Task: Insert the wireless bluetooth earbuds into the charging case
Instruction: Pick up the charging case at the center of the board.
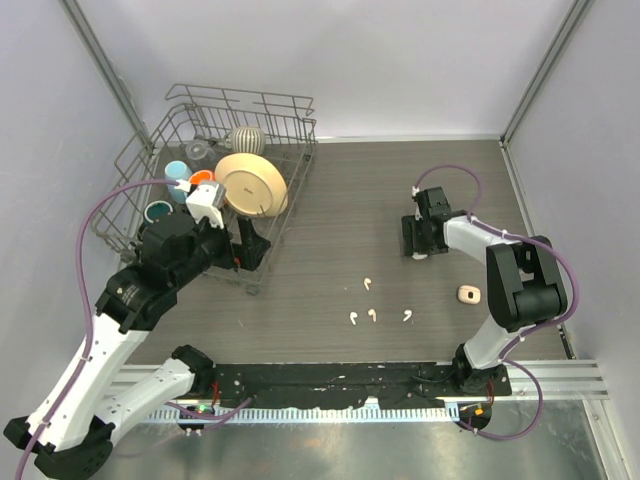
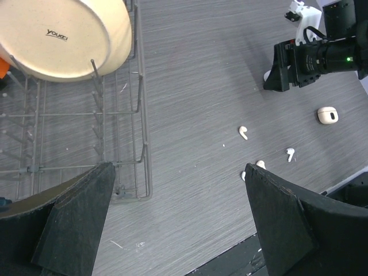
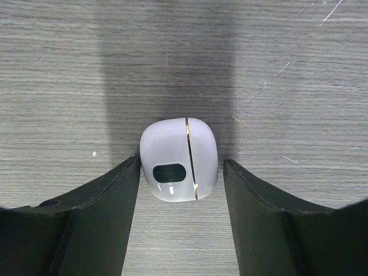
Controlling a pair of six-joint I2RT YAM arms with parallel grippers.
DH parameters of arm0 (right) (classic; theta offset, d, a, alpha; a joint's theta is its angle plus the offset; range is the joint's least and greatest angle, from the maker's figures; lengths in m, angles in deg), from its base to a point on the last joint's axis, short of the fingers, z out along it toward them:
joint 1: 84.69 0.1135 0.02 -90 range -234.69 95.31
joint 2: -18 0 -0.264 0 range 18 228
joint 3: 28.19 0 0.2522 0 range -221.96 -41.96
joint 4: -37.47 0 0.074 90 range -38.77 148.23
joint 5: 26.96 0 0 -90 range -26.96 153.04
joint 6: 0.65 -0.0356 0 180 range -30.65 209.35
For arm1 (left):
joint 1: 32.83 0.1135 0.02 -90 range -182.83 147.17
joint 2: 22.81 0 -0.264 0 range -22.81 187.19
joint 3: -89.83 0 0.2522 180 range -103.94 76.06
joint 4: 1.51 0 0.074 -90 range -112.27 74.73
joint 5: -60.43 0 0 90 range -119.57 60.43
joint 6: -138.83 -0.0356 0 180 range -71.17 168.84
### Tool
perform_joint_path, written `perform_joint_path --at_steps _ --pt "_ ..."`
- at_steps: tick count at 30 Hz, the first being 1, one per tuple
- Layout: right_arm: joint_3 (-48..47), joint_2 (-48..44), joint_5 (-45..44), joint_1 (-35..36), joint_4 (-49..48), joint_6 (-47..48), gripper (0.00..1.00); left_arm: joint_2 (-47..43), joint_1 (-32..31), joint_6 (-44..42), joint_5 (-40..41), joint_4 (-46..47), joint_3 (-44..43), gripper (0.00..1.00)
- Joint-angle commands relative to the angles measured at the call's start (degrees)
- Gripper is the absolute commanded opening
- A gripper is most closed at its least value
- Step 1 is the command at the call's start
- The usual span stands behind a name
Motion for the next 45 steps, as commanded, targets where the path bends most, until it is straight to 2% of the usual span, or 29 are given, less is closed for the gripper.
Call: perform_joint_path --at_steps 1,5,6,7,10,13,16,21,24,30,36,41,42,45 --pt "2.03 0.12 -0.19 0.01 -1.37 -1.18 0.61 0.29 -0.16 2.01 3.05 -0.14 -0.13 1.00" --pt "1.77 -0.76 -0.28 0.01 -0.84 -1.18 0.47 0.03 -0.16 4.02 4.71 0.12 -0.13 1.00" --pt "1.68 -0.93 -0.28 0.01 -0.49 -1.10 0.37 0.03 -0.16 4.64 5.50 0.03 -0.13 1.00" --pt "0.64 -1.63 0.33 0.01 0.47 -1.01 0.20 0.38 -0.16 6.04 6.12 -0.49 -0.39 1.00" --pt "-0.86 -4.00 4.44 0.10 1.70 -0.31 0.02 1.78 -0.16 6.06 3.59 -1.89 -1.97 1.00" --pt "-2.70 -9.53 12.77 0.71 1.88 0.57 0.01 3.01 -0.16 5.00 -0.97 -1.38 -2.94 1.00" --pt "-4.29 -17.70 16.76 3.68 0.74 3.38 0.01 4.15 -0.16 5.96 -3.63 0.73 -2.85 1.00" --pt "-6.22 -28.68 20.02 10.63 -2.51 8.30 0.01 7.84 -0.07 6.41 -8.63 3.98 -4.43 1.00" --pt "-8.77 -31.33 21.95 14.94 -1.90 12.17 0.01 11.44 -0.07 6.49 -12.66 5.13 -7.07 1.00" --pt "-10.36 -32.75 21.95 22.94 -0.40 17.97 0.01 18.13 -0.07 8.60 -24.26 9.60 -11.38 1.00" --pt "-8.78 -33.45 19.50 30.14 -2.51 21.49 0.01 21.29 -0.07 12.20 -28.67 14.44 -11.12 1.00" --pt "-7.20 -34.68 16.60 32.79 -6.46 22.99 0.01 24.37 -0.16 13.43 -34.12 14.44 -10.77 1.00" --pt "-6.76 -34.86 15.37 33.66 -6.99 23.42 0.01 24.37 -0.16 16.22 -36.65 18.88 -8.07 1.00" --pt "-6.41 -34.86 14.48 34.02 -7.26 23.43 0.01 24.46 -0.16 17.48 -38.26 20.68 -6.90 1.00"
